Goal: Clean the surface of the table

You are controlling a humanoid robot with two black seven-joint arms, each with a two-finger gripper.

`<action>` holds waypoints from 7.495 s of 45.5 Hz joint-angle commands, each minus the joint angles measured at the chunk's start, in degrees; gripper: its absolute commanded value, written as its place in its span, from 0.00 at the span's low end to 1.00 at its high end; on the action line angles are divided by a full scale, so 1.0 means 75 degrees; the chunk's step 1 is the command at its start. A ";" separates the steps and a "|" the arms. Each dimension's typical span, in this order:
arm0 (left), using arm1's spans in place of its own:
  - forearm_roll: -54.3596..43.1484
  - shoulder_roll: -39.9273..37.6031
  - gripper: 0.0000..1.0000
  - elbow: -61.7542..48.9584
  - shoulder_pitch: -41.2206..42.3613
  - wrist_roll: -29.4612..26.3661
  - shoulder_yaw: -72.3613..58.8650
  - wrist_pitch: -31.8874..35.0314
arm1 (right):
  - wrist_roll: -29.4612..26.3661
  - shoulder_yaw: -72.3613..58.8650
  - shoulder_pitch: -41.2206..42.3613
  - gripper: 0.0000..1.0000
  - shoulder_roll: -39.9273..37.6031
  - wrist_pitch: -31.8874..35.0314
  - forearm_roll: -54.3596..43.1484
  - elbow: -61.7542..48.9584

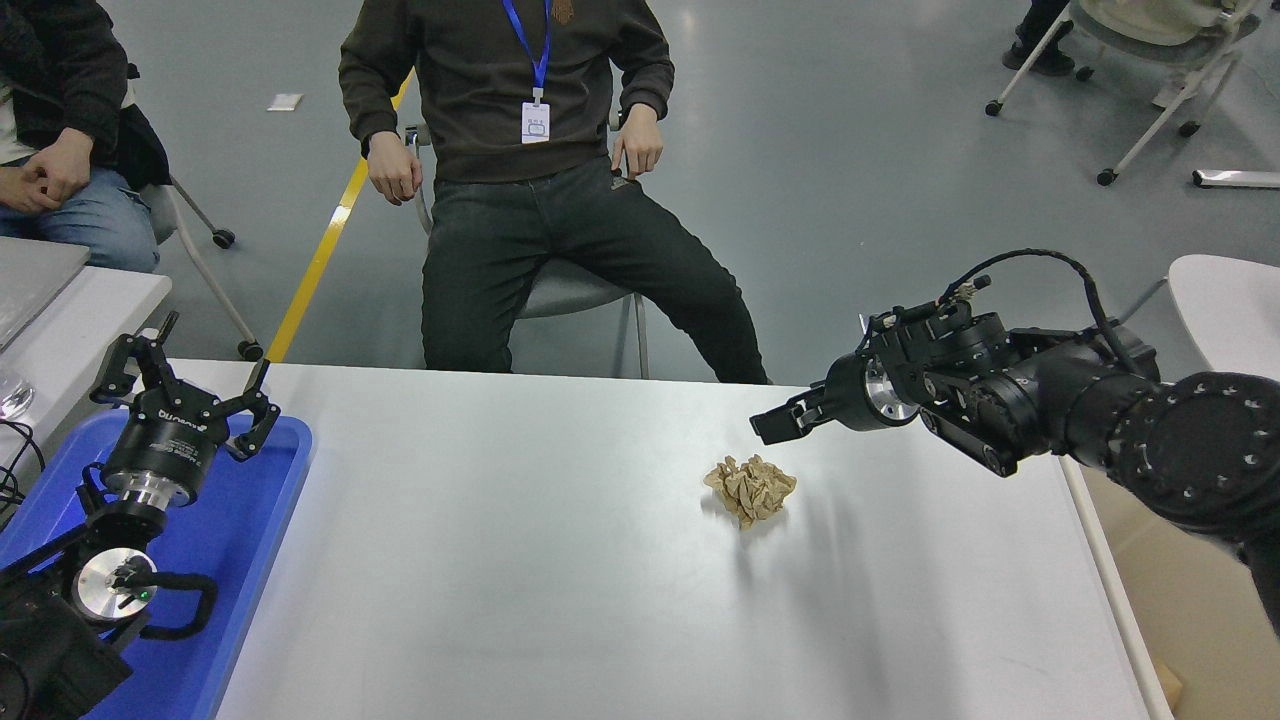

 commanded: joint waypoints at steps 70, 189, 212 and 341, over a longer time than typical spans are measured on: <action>0.0000 0.0000 1.00 0.0008 0.0000 -0.0011 0.0000 0.0000 | 0.0012 0.0577 -0.1844 0.98 0.0151 -0.1767 0.0009 -0.0531; 0.0000 0.0000 1.00 -0.0004 0.0000 0.0000 0.0000 0.0000 | 0.2262 0.5850 -0.1669 0.00 -0.0176 -0.2471 0.0735 -0.0191; 0.0000 0.0000 1.00 -0.0004 0.0000 0.0000 0.0000 0.0000 | 0.1219 0.6155 -0.1153 0.00 -0.1735 -0.1803 0.3371 -0.0835; 0.0000 0.0000 1.00 0.0008 0.0000 -0.0011 0.0000 0.0000 | -0.3117 0.6120 -0.5091 0.00 -0.2439 -0.1803 0.6232 -0.3308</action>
